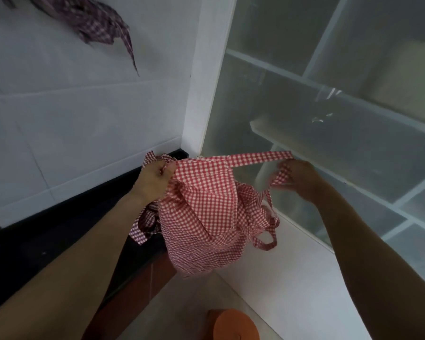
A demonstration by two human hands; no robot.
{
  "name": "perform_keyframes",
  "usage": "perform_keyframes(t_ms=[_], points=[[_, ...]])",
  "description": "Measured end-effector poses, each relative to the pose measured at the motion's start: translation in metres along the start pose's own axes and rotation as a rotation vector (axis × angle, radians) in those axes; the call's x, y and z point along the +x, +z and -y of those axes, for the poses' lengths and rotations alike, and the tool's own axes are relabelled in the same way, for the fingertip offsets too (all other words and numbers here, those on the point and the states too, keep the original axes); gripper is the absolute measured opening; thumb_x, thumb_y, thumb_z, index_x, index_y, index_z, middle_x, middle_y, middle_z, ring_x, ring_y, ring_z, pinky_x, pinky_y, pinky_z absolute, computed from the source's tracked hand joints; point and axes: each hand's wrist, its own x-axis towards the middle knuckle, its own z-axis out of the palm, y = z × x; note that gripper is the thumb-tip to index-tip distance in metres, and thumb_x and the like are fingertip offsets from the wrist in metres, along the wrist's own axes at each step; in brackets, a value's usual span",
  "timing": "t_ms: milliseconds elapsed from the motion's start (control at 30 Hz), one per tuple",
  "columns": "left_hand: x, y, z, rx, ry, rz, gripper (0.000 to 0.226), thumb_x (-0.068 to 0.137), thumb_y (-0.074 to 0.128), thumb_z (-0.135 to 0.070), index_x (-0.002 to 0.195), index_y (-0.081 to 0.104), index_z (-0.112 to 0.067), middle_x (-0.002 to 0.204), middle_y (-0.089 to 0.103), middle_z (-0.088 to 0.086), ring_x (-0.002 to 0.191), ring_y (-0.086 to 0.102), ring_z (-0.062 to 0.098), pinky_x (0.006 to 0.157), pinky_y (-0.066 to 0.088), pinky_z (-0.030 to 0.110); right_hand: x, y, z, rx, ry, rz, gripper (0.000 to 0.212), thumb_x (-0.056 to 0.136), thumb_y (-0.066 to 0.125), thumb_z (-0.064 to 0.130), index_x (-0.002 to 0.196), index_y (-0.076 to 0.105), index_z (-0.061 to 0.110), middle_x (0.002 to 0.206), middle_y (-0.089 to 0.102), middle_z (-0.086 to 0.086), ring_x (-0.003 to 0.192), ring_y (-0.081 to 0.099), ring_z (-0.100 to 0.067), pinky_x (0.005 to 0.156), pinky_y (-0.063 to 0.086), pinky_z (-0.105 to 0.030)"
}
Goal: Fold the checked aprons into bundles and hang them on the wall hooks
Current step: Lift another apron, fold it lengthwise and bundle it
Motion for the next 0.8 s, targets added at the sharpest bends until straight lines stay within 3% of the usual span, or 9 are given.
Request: perform_keyframes(t_ms=[167,233,300,367,433,500,567,700,800], points=[[-0.017,-0.004,-0.016,0.109,-0.22,0.816,0.074,0.074,0.072,-0.07,0.136,0.056,-0.033,0.132,0.062,-0.012,0.121,0.058,0.013,0.111,0.038,0.04,-0.002,0.019,0.03,-0.116,-0.075,-0.045,0.04,0.104,0.034,0.02,0.075,0.059,0.007,0.053,0.043,-0.007,0.047,0.048,-0.022,0.059,0.048,-0.033],[-0.027,0.001,-0.025,0.261,-0.161,0.874,0.067,0.073,0.078,-0.061,0.132,0.059,-0.037,0.129,0.063,-0.016,0.118,0.058,0.009,0.109,0.04,0.036,-0.005,0.022,0.037,-0.221,-0.094,0.038,0.04,0.103,0.033,0.017,0.076,0.06,0.006,0.049,0.04,-0.004,0.045,0.044,-0.021,0.055,0.044,-0.029],[-0.03,0.011,-0.035,0.054,-0.036,0.682,0.035,0.082,0.079,-0.037,0.115,0.071,-0.026,0.11,0.073,-0.008,0.102,0.068,0.011,0.096,0.051,0.031,-0.003,0.022,0.04,-0.307,-0.119,0.07,0.038,0.102,0.034,0.016,0.079,0.061,0.005,0.047,0.039,-0.001,0.041,0.041,-0.017,0.049,0.038,-0.025],[-0.028,0.017,-0.047,-0.193,0.091,0.148,0.008,0.09,0.071,-0.019,0.094,0.073,-0.012,0.087,0.072,0.001,0.08,0.069,0.015,0.076,0.054,0.024,0.002,0.02,0.041,-0.379,-0.172,0.019,0.033,0.101,0.042,0.019,0.082,0.064,0.003,0.051,0.044,-0.001,0.046,0.041,-0.017,0.05,0.035,-0.026],[-0.014,0.008,-0.053,-0.293,0.115,-0.433,0.021,0.093,0.062,-0.01,0.073,0.061,-0.011,0.07,0.06,-0.002,0.062,0.054,0.008,0.06,0.044,0.013,0.007,0.006,0.037,-0.672,-0.337,-0.034,0.022,0.093,0.066,0.026,0.083,0.067,0.006,0.061,0.053,-0.003,0.057,0.047,-0.018,0.059,0.036,-0.028],[-0.002,-0.008,-0.047,-0.366,0.103,-0.708,0.037,0.091,0.052,0.003,0.063,0.041,-0.018,0.063,0.045,-0.005,0.056,0.037,0.002,0.051,0.033,0.01,0.008,-0.007,0.025,-1.096,-0.412,0.04,0.02,0.079,0.084,0.024,0.076,0.066,0.015,0.067,0.058,0.002,0.067,0.055,-0.019,0.062,0.034,-0.027],[0.003,-0.017,-0.035,-0.372,0.092,-0.725,0.039,0.088,0.046,0.009,0.063,0.034,-0.018,0.063,0.04,-0.004,0.057,0.032,0.003,0.05,0.03,0.015,0.007,-0.013,0.006,-1.285,-0.39,0.052,0.009,0.08,0.08,0.015,0.081,0.072,0.011,0.077,0.068,-0.008,0.082,0.064,-0.029,0.065,0.033,-0.026],[0.002,-0.006,-0.017,-0.397,0.008,-0.759,0.034,0.089,0.047,0.001,0.065,0.034,-0.018,0.065,0.042,-0.004,0.06,0.035,0.007,0.056,0.036,0.028,0.01,-0.011,-0.012,-0.97,-0.232,-0.198,0.018,0.092,0.061,0.004,0.104,0.072,-0.003,0.103,0.071,-0.024,0.1,0.066,-0.039,0.082,0.048,-0.034],[0.002,0.001,-0.012,-0.382,-0.117,-0.733,0.022,0.094,0.051,-0.006,0.077,0.041,-0.017,0.073,0.047,-0.005,0.063,0.042,0.006,0.059,0.037,0.025,0.003,-0.005,-0.008,-0.524,0.081,-0.013,0.022,0.102,0.043,0.005,0.108,0.062,-0.005,0.085,0.07,-0.023,0.075,0.07,-0.04,0.064,0.062,-0.048]])
